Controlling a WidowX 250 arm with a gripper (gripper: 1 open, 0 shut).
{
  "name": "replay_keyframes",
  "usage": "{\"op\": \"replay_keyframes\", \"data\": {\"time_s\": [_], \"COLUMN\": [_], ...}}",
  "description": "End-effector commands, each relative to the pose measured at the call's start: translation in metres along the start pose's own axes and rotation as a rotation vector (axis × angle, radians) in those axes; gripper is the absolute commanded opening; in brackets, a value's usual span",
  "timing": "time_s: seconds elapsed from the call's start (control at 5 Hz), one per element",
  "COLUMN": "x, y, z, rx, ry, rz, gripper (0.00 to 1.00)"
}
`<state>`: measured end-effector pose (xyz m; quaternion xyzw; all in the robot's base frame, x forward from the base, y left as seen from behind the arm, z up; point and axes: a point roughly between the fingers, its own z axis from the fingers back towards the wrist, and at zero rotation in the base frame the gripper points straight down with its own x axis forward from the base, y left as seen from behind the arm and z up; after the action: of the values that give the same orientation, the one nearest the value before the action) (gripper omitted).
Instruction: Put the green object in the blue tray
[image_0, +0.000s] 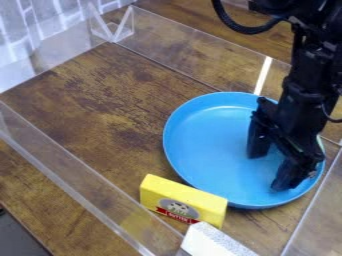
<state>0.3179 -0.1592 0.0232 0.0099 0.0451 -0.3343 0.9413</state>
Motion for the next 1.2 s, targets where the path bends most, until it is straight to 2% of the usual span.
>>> {"op": "replay_keyframes", "data": {"time_s": [0.0, 0.2, 0.6, 0.8, 1.0], "x": [-0.01, -0.01, -0.013, -0.014, -0.015], "y": [0.013, 0.021, 0.042, 0.047, 0.047], "z": [0.019, 0.023, 0.04, 0.066, 0.08], "rx": [0.011, 0.015, 0.031, 0.058, 0.078], "ry": [-0.019, -0.011, 0.019, 0.038, 0.062], "rz": [0.027, 0.049, 0.016, 0.051, 0.09], "gripper": [1.0, 0.0, 0.0, 0.0, 0.0]}}
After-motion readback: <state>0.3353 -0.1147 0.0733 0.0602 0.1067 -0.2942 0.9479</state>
